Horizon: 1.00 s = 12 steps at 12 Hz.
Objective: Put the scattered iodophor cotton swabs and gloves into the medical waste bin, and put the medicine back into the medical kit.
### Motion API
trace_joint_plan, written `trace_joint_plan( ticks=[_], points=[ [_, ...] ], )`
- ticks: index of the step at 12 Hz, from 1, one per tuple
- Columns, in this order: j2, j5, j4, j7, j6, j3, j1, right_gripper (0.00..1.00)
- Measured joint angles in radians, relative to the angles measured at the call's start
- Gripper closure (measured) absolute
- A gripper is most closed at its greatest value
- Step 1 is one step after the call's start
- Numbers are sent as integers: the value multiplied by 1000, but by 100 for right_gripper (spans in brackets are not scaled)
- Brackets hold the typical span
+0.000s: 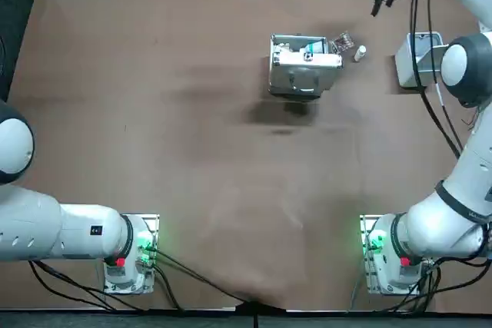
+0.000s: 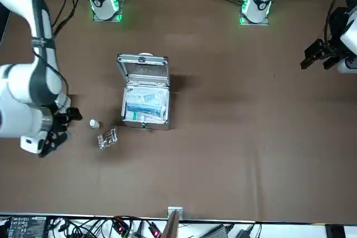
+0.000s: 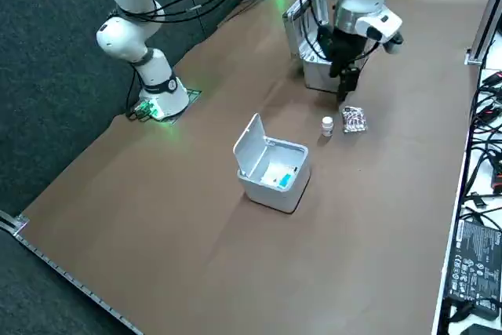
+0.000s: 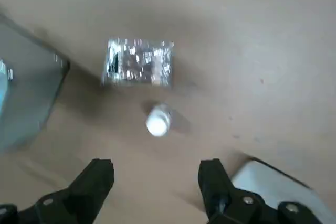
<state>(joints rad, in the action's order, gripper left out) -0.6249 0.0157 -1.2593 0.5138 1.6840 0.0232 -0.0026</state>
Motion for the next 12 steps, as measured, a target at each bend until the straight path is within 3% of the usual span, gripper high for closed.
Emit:
trace_joint_plan(
  ticks=[4, 6, 12],
  points=[
    [-67, 15, -4, -324, 89, 2, 73, 3],
    [-111, 38, -22, -525, 176, 2, 124, 11],
    [-186, 39, -57, -738, 295, 2, 182, 22]
  ],
)
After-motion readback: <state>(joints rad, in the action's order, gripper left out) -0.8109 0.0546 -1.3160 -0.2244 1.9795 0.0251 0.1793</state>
